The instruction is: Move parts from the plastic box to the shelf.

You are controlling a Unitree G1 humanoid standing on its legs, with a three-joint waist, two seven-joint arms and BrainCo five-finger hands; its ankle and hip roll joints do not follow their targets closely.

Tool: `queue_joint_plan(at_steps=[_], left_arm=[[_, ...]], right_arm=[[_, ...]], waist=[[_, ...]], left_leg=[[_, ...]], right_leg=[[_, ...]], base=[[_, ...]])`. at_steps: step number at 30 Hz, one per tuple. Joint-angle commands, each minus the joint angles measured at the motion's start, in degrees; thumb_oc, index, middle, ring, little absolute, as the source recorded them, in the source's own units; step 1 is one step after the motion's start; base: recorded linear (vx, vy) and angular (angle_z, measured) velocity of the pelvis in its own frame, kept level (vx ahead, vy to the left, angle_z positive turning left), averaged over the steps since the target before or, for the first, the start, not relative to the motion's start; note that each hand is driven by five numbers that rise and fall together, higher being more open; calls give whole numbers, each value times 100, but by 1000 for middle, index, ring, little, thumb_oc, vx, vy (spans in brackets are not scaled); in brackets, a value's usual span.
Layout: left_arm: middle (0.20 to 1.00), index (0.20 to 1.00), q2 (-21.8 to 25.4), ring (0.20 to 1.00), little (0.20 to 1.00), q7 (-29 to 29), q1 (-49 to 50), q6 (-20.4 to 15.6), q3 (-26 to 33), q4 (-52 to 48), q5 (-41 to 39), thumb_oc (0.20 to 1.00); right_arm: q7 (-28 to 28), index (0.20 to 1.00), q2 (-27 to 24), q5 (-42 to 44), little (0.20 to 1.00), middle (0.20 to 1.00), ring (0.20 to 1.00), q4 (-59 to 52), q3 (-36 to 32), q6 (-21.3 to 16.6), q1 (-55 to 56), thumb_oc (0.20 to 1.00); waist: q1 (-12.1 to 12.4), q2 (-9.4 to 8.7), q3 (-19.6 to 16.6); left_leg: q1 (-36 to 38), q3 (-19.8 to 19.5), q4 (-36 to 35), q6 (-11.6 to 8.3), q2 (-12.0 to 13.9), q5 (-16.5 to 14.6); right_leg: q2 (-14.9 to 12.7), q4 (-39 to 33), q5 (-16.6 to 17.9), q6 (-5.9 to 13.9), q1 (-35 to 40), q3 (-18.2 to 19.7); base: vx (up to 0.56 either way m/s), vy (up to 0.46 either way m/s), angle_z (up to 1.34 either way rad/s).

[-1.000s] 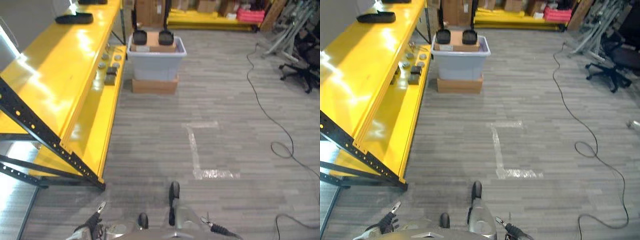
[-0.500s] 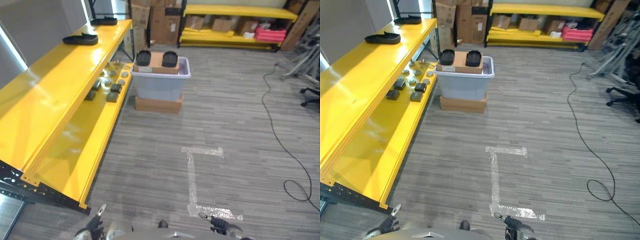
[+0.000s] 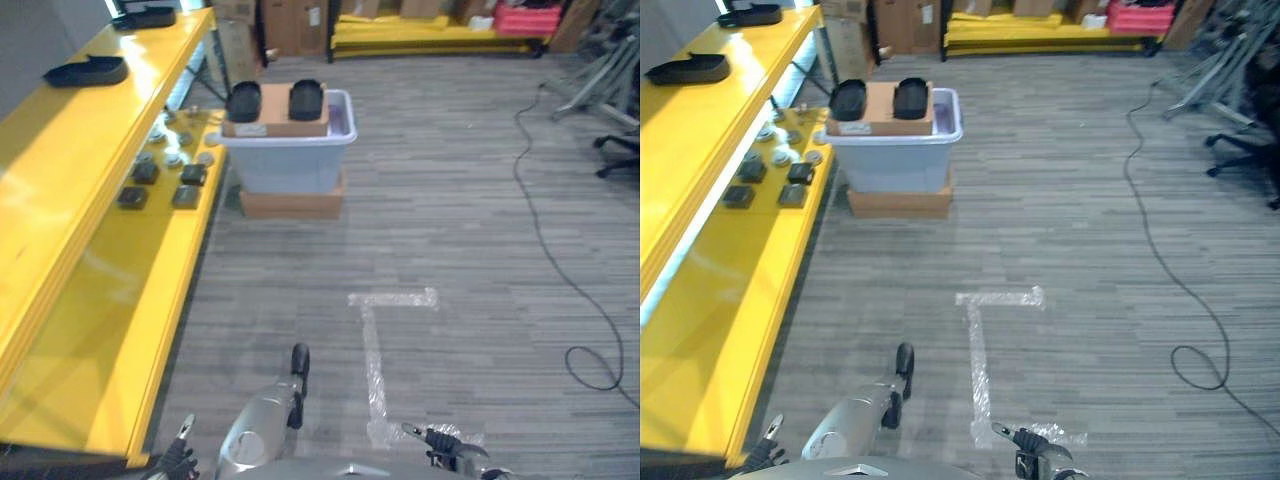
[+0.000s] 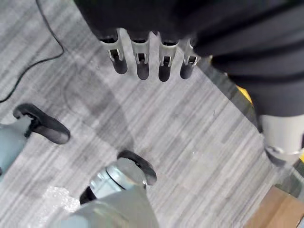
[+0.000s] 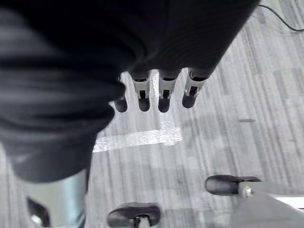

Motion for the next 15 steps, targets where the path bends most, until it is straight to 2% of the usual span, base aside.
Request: queue_joint_plan(at_steps=[1, 3, 4, 5, 7, 8, 9, 10, 11, 12, 13, 14, 15], left_arm=[[1000, 1000, 150, 1000, 1000, -5, -177, -224, -192, -163, 40, 1000], [1000, 1000, 134, 1000, 1000, 14, -182, -213, -289, -129, 153, 1000], [1000, 1000, 140, 1000, 1000, 60, -185, -201, -388, -126, 124, 1000], [1000, 1000, 181, 1000, 1000, 83, -216, -143, -493, -179, -34, 1000], [1000, 1000, 203, 1000, 1000, 73, -265, -98, -523, -200, -43, 1000], [1000, 1000, 221, 1000, 1000, 32, -341, -20, -522, -223, 35, 1000], [1000, 1000, 223, 1000, 1000, 14, -354, 2, -508, -218, 56, 1000], [1000, 1000, 225, 1000, 1000, 7, -353, 9, -500, -218, 65, 1000], [1000, 1000, 220, 1000, 1000, -56, -309, -4, -473, -168, 132, 1000], [1000, 1000, 221, 1000, 1000, -125, -266, -47, -476, -88, 216, 1000], [1000, 1000, 217, 1000, 1000, -155, -235, -112, -501, -35, 315, 1000], [1000, 1000, 215, 1000, 1000, -157, -225, -133, -512, -26, 332, 1000], [1000, 1000, 195, 1000, 1000, -164, -155, -194, -554, -55, 394, 1000]], right_arm=[[116, 1000, 55, 23, 1000, 1000, 1000, -438, -64, 13, 188, 1000], [106, 1000, 160, -7, 1000, 1000, 1000, -481, -57, -18, 126, 1000], [24, 1000, 242, 34, 1000, 1000, 1000, -538, 17, 7, 51, 1000], [-71, 1000, 265, 138, 1000, 1000, 1000, -604, 136, 9, -12, 1000], [-96, 1000, 256, 201, 1000, 1000, 1000, -640, 185, -4, -38, 1000], [-84, 1000, 187, 296, 1000, 1000, 1000, -709, 229, -23, -50, 1000], [-59, 1000, 144, 319, 1000, 1000, 1000, -722, 223, -25, -40, 1000], [-46, 1000, 124, 326, 1000, 1000, 1000, -727, 221, -27, -32, 1000], [24, 1000, 20, 316, 1000, 1000, 1000, -725, 137, -33, 27, 1000], [113, 1000, -20, 299, 1000, 1000, 1000, -704, 15, -70, 114, 1000], [230, 1000, -4, 217, 1000, 1000, 1000, -666, -158, -144, 204, 1000], [267, 1000, 10, 164, 1000, 1000, 1000, -655, -205, -165, 221, 1000], [336, 1000, 25, 115, 1000, 1000, 1000, -642, -251, -266, 304, 1000]], waist=[[265, -71, -399], [341, -61, -506], [347, 6, -524], [285, 91, -460], [236, 120, -412], [93, 99, -292], [23, 64, -277], [-21, 51, -255], [-228, -78, -182], [-353, -138, -159], [-420, -100, -130], [-430, -85, -121], [-478, -137, -102]], left_leg=[[-465, 66, 419, 30, -112, 269], [-155, 39, 308, 273, -262, 30], [109, -40, 213, 430, -327, -156], [317, -158, 159, 515, -334, -297], [402, -252, 156, 516, -331, -337], [663, -447, 180, 470, -385, -442], [766, -523, 196, 457, -419, -515], [830, -566, 213, 454, -435, -570], [1200, -848, 268, 405, -536, -916], [1505, -1075, 244, 364, -523, -1149], [1774, -1263, 237, 334, -378, -1319], [1833, -1292, 241, 329, -334, -1360], [2041, -1353, 373, 279, -157, -1628]], right_leg=[[-727, 1308, 533, 432, -754, -500], [-972, 2315, 1000, 691, -902, -766], [-1148, 3181, 1325, 779, -1363, -861], [-1123, 3311, 1252, 682, -2082, -992], [-1045, 3137, 1138, 618, -2398, -1094], [-987, 2284, 1290, 610, -2905, -1239], [-1023, 1868, 1502, 642, -3154, -1234], [-1049, 1711, 1570, 662, -3223, -1233], [-1255, 366, 1943, 792, -3505, -1119], [-1414, -650, 2234, 961, -3564, -935], [-1511, -889, 2270, 1042, -3744, -733], [-1526, -889, 2262, 1050, -3784, -709], [-1584, -889, 2265, 1092, -3736, -630]], base=[[542, 207, -47], [530, 261, -35], [557, 245, -27], [457, 181, -11], [308, -13, 17], [432, -97, 47], [407, -97, 53], [587, -181, 27], [876, -291, 79], [1237, -438, 145], [940, -349, 167], [993, -429, 140], [740, -351, 87]])
